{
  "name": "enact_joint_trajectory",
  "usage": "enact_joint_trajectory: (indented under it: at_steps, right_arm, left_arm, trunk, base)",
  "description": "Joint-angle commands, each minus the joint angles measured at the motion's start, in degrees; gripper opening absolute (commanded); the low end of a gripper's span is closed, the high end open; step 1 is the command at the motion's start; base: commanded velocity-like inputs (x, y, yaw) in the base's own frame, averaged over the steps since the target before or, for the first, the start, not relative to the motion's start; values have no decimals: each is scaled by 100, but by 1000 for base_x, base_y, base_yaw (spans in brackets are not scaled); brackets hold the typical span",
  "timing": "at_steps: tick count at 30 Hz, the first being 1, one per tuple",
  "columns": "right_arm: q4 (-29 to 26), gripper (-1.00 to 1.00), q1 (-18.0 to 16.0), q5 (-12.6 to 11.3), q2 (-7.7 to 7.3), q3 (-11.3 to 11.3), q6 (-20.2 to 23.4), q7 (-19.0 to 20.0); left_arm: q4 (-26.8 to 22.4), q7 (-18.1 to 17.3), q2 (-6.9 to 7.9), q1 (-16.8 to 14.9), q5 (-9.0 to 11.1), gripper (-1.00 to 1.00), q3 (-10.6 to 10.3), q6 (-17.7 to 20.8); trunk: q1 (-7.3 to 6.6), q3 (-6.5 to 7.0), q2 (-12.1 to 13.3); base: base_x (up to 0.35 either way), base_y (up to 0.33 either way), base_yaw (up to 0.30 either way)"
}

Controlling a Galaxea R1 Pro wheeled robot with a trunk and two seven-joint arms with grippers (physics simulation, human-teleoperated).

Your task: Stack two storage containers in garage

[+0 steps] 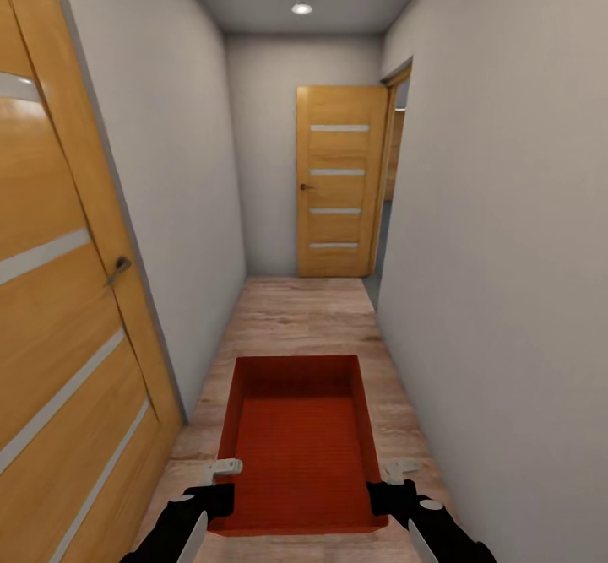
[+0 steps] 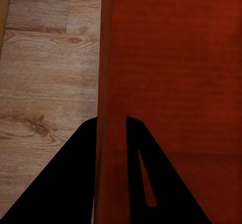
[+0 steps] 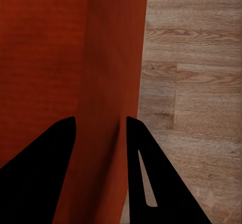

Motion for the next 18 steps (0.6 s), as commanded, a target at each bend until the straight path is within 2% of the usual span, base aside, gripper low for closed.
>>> enact_joint_trajectory:
  at_steps: [1, 18]
  right_arm:
    - [-131, -100, -5, -90, -5, 46, -114, 79]
    - [-131, -100, -5, -89, -1, 46, -120, 78]
  left_arm:
    - [2, 106, 23, 1, -93, -100, -7, 46]
    - [2, 106, 23, 1, -93, -100, -7, 46]
  trunk:
    - [5, -9, -7]
    - [5, -9, -7]
  base:
    - [329, 0, 0]
    - [329, 0, 0]
